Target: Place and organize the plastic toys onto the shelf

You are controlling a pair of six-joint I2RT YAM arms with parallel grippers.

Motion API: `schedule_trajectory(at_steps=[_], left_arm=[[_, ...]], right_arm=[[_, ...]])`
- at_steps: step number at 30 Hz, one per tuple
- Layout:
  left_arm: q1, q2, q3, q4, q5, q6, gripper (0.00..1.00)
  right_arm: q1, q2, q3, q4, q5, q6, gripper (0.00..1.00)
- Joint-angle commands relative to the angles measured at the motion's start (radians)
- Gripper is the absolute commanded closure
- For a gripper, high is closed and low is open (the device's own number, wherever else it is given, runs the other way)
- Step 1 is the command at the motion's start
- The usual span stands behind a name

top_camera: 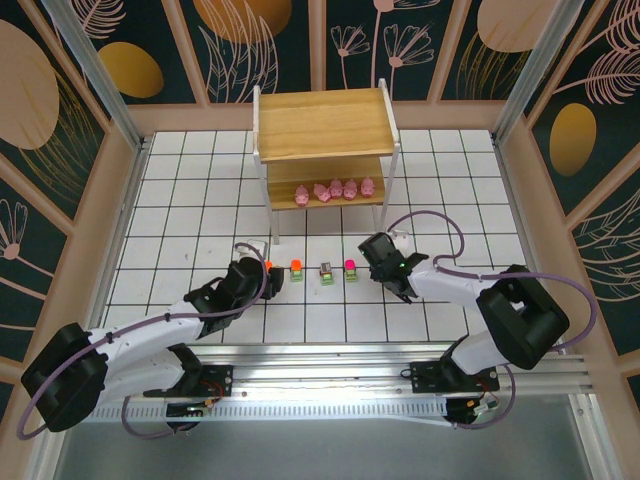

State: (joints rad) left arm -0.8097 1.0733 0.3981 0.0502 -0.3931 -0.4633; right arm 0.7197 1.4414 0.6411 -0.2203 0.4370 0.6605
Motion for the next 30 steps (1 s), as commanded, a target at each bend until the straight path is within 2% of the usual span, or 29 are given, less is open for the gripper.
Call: schedule_trajectory(at_steps=[1,3,15,30], left_arm=[[0.007,-0.013,-0.008,0.019,0.014,0.015,0.28],[0.007,-0.010,-0.007,0.019,0.016,0.015,0.28],[0.010,-0.012,-0.008,0.020,0.021,0.015,0.28],[0.062,0.009,0.001,0.010,0.048,-0.001,0.29]], right_arm=[[-0.005,0.003,0.012,0.004,-0.002,-0.001,0.75],[-0.003,-0.005,0.012,0.001,0.002,-0.002,0.79],[0.056,-0.124,0.065,-0.108,0.037,-0.016,0.82],[0.197,-0.185,0.350,-0.344,0.155,-0.067,0.85]])
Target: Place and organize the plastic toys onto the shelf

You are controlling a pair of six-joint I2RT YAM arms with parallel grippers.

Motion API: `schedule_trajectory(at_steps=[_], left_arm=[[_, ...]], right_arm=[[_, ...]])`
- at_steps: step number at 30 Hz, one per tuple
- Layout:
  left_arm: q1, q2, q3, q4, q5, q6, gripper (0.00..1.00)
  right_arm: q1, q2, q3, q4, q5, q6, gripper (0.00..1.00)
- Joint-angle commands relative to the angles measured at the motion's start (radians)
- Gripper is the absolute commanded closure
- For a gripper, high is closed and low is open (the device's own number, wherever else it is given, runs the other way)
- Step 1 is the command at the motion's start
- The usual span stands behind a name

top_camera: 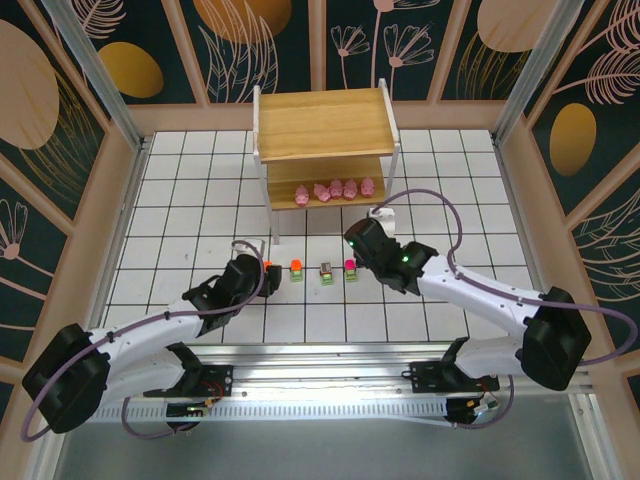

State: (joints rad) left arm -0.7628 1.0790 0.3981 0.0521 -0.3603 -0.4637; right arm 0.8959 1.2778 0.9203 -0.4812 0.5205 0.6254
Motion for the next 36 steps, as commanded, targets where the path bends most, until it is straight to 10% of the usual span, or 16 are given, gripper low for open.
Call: schedule_trajectory(at_steps=[1,20,36], left_arm=[[0.018,0.001,-0.001,0.009,0.018,-0.003,0.29],[0.048,-0.003,-0.004,0.009,0.052,-0.006,0.29],[0.052,-0.034,-0.019,0.014,0.057,-0.006,0.29]], right_arm=[[0.028,-0.020,0.095,-0.097,0.081,-0.041,0.85],[0.059,0.072,0.668,-0.235,0.191,-0.276,0.86],[-0.104,0.288,1.000,-0.198,0.190,-0.474,0.87]])
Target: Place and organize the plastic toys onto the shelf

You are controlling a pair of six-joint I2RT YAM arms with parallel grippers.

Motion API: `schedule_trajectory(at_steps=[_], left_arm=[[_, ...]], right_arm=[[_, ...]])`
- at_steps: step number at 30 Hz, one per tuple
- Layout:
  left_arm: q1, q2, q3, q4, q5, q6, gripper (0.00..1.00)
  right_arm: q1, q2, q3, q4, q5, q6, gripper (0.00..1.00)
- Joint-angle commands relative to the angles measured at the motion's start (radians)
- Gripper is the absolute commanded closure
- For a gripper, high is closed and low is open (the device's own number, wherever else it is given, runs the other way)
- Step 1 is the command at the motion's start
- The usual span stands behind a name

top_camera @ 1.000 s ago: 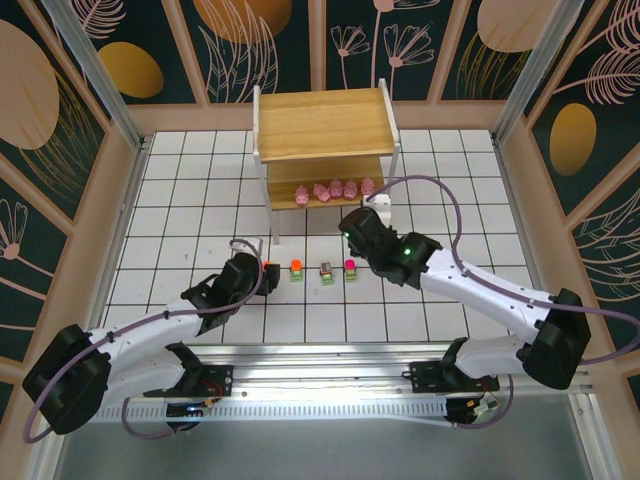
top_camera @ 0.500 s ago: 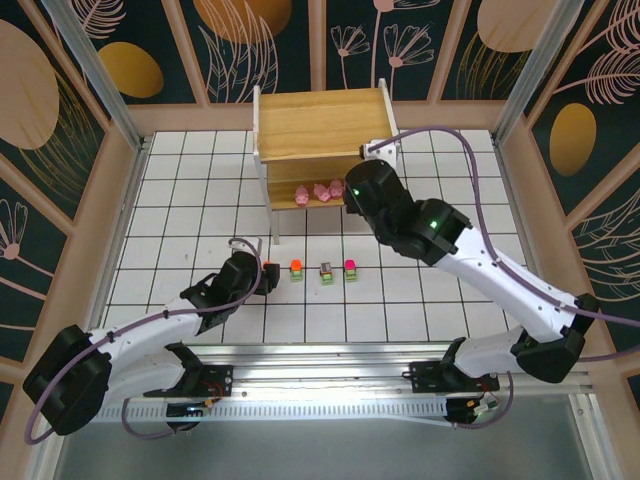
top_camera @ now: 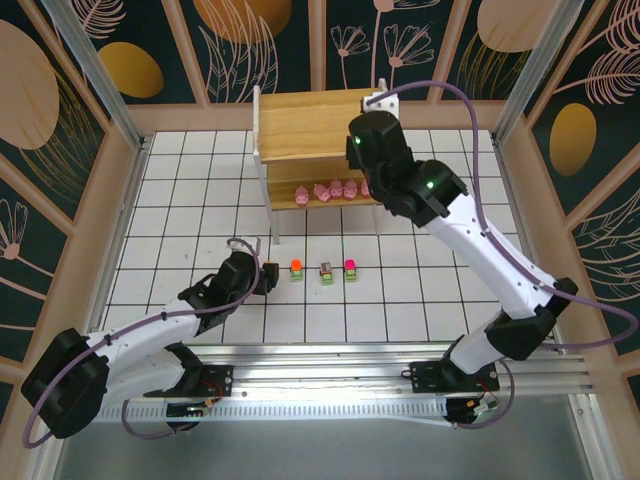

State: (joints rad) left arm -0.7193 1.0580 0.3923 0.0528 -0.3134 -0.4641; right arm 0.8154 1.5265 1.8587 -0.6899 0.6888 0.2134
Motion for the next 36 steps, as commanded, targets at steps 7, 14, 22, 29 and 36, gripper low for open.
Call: schedule_trajectory(at_steps=[7,14,22,29,36], left_arm=[[0.008,-0.023,-0.018,0.013,0.008,-0.007,0.29],[0.009,-0.027,-0.020,0.014,0.011,-0.006,0.29],[0.009,-0.030,-0.021,0.015,0.011,-0.005,0.29],[0.009,-0.029,-0.020,0.015,0.012,-0.005,0.29],[0.010,-0.029,-0.019,0.015,0.011,-0.005,0.29]], right_arm=[[-0.087,0.109,0.129,0.003,-0.022,-0.065,0.86],[-0.116,0.142,0.140,-0.007,-0.049,-0.062,0.86],[-0.140,0.147,0.120,-0.014,-0.070,-0.055,0.86],[-0.165,0.139,0.085,-0.010,-0.095,-0.046,0.85],[-0.177,0.144,0.068,-0.013,-0.129,-0.038,0.84]])
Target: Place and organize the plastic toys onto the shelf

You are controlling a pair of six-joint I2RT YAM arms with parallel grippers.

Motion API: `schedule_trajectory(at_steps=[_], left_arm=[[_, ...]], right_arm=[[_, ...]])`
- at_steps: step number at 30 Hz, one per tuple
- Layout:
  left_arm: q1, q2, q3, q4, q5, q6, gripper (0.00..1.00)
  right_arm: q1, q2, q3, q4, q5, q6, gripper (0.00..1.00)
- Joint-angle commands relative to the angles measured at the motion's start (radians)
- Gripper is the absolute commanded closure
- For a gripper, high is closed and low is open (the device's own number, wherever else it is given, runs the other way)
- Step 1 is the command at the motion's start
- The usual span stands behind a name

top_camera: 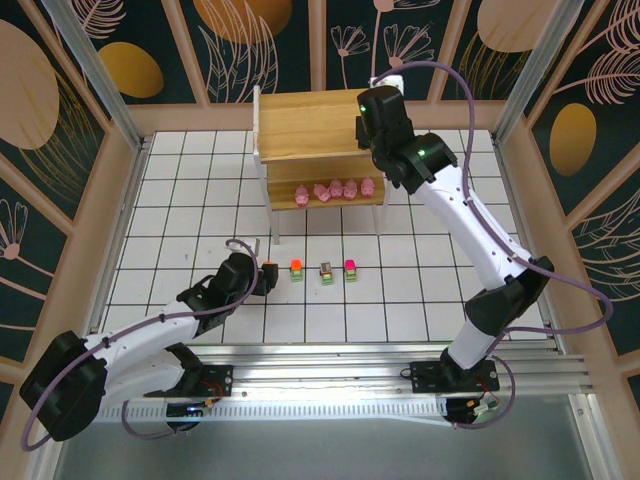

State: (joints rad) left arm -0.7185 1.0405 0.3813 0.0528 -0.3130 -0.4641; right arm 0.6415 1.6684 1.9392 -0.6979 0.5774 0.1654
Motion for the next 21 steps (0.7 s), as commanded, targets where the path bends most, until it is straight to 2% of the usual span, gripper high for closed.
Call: schedule_trajectory(at_steps=[1,8,21], left_arm=[[0.009,-0.011,-0.009,0.015,0.011,-0.005,0.29],[0.009,-0.013,-0.010,0.015,0.011,-0.005,0.29],[0.010,-0.013,-0.010,0.015,0.011,-0.005,0.29]], right_arm=[[-0.004,0.003,-0.016,-0.004,-0.019,0.012,0.84],[-0.005,-0.004,-0.037,0.001,-0.028,0.015,0.83],[-0.008,-0.017,-0.043,0.006,-0.034,0.008,0.71]])
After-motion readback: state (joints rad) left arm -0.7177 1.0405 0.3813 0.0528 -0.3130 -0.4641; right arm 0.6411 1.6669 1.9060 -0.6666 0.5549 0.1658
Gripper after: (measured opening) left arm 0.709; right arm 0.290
